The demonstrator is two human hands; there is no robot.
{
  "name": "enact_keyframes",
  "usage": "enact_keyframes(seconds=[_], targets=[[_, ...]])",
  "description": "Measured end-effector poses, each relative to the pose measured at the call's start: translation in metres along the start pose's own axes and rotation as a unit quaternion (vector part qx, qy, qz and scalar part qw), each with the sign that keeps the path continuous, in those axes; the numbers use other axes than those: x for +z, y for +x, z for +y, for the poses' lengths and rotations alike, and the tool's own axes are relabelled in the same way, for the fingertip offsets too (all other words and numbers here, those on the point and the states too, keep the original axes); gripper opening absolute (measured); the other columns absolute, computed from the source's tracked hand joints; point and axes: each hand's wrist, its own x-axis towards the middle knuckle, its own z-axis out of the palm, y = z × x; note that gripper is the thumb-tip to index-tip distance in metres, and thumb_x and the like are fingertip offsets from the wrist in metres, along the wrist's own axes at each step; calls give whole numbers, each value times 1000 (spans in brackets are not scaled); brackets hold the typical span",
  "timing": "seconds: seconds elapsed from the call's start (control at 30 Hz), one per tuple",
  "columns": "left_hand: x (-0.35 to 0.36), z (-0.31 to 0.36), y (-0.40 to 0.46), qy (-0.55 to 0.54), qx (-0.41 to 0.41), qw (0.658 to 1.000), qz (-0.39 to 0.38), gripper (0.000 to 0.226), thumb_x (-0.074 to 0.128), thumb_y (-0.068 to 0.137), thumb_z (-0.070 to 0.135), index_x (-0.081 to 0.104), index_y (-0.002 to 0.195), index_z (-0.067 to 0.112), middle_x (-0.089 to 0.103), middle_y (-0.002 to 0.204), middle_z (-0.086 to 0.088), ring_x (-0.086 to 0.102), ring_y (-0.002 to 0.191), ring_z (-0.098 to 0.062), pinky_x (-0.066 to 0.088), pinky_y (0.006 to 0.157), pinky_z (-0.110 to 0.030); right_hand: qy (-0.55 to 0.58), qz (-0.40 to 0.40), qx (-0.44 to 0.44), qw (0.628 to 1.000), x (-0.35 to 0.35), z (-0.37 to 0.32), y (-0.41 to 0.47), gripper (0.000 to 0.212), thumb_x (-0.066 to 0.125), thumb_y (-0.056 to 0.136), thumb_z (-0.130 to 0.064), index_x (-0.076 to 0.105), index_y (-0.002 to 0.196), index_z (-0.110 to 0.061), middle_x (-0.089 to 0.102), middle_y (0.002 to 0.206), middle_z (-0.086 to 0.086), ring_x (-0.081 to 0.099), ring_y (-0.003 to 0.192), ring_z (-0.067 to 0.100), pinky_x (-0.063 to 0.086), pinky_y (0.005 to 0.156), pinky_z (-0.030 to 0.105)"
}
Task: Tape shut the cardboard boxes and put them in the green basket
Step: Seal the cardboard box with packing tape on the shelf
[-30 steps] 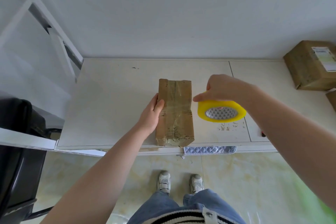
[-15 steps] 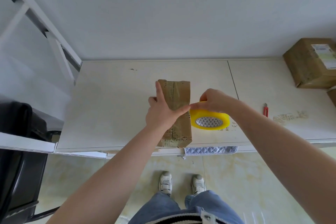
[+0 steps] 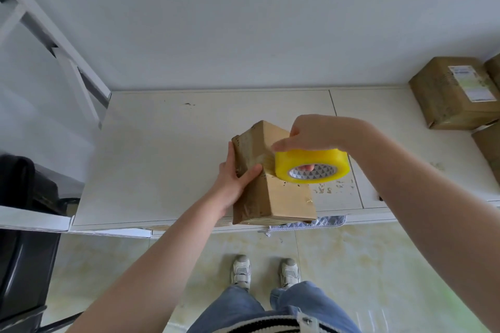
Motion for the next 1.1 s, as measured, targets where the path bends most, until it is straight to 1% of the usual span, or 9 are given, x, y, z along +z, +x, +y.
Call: enact_keyframes(seconds=[0.1, 0.3, 0.4, 0.47, 0.6, 0.77, 0.87, 1.0, 1.1], targets=[[-12, 7, -1, -34, -47, 997, -57, 123, 66, 61, 74, -8, 153, 42, 20, 161, 5, 31, 137, -11, 27, 108, -32, 39, -27, -17, 999, -2, -4, -1, 58, 52, 90, -58, 73, 91, -5, 74, 78, 8, 55, 61, 15, 42, 64, 28], [0, 4, 1, 21, -53, 998, 6, 126, 67, 59, 78, -7, 154, 39, 26, 159, -4, 34, 140, -22, 32, 112, -39, 79, -62, -44, 994, -1, -18, -6, 57, 45, 95, -56, 74, 85, -8, 74, 71, 3, 69, 62, 13, 50, 82, 31], [-5, 2, -2, 1, -19, 1000, 20, 121, 71, 56, 69, 8, 155, 38, 37, 153, 3, 44, 115, -9, 41, 83, -18, 101, -29, -61, 993, -4, -12, -8, 48, 54, 91, -54, 72, 86, -9, 70, 79, 8, 64, 71, 24, 48, 68, 33], [-8, 0, -2, -8, -12, 1000, 23, 121, 74, 52, 67, 15, 154, 38, 44, 147, 4, 50, 109, -8, 43, 74, -13, 51, -8, -69, 996, 0, -6, -8, 55, 57, 87, -59, 62, 65, -9, 53, 59, 7, 48, 57, 21, 37, 56, 29], [-20, -10, 0, -40, -60, 997, 25, 126, 77, 50, 66, 13, 155, 36, 43, 151, -5, 44, 134, -26, 33, 110, -40, -53, 63, 1, 997, 4, 23, -12, 67, 55, 76, -76, 43, 51, -15, 40, 46, -5, 40, 44, 14, 29, 49, 26], [-31, -19, 0, -47, -53, 996, 56, 94, 75, 79, 49, 22, 155, 29, 53, 132, 3, 53, 103, -12, 38, 98, -35, 28, 28, 8, 999, 27, 49, -13, 64, 55, 77, -74, 45, 56, -15, 41, 55, -2, 40, 50, 16, 32, 53, 28], [-32, -16, 0, -2, -21, 999, 49, 48, 59, 96, 36, 47, 140, 23, 49, 142, 1, 55, 114, 0, 37, 98, -24, 39, 101, 22, 994, 38, 42, -6, 50, 56, 78, -73, 56, 65, -25, 55, 67, -6, 53, 62, 11, 40, 58, 28], [-17, -15, 1, 66, -21, 995, 72, 64, 37, 102, 49, 20, 156, 18, 28, 159, -1, 26, 146, -22, 22, 114, -37, 16, 113, 25, 993, 36, 31, -2, 47, 54, 76, -77, 58, 81, -31, 54, 72, -12, 50, 65, 7, 37, 59, 27], [-13, -23, 4, 102, 11, 987, 124, 59, 37, 102, 46, 32, 151, 13, 43, 151, -4, 37, 140, -24, 30, 114, -38, 11, 119, 16, 993, 37, 26, -2, 51, 53, 75, -78, 61, 73, -28, 57, 69, -8, 52, 63, 7, 32, 53, 24]])
